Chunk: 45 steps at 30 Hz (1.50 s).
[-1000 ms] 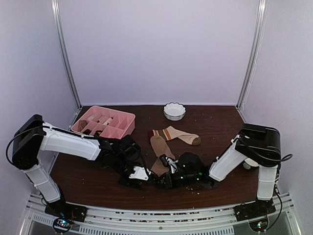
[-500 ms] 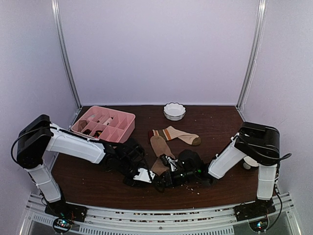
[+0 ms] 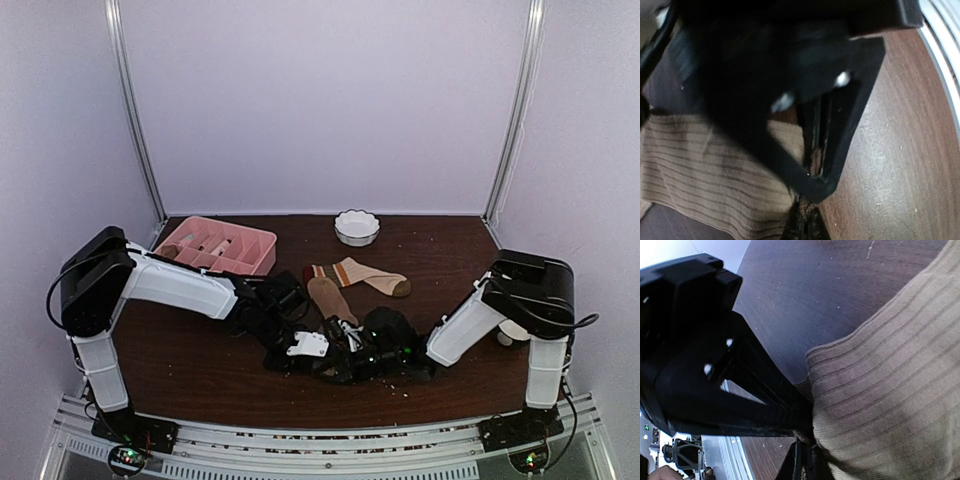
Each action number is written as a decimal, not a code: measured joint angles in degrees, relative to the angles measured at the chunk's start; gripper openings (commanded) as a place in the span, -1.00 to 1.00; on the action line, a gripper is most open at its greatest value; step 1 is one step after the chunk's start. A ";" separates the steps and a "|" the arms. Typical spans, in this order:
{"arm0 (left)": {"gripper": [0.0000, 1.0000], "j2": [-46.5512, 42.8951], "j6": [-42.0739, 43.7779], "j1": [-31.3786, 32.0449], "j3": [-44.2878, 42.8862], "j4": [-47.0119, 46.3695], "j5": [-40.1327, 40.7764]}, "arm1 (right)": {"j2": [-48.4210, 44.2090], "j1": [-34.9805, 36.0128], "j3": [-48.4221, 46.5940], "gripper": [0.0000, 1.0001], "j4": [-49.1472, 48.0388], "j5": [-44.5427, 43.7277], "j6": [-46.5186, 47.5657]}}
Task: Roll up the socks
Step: Roll the sock at the center of the board.
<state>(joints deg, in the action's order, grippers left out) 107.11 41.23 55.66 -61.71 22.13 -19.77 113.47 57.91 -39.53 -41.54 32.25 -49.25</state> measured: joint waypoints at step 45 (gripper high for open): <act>-1.00 23.43 -18.49 -6.80 -29.40 40.39 -24.61 | -22.08 32.13 9.51 0.61 19.34 -59.71 48.68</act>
<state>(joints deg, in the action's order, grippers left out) 130.54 22.74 48.86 -91.11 62.52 -44.38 91.39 90.04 -30.02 -22.20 -27.46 -0.58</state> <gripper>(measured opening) 0.019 0.901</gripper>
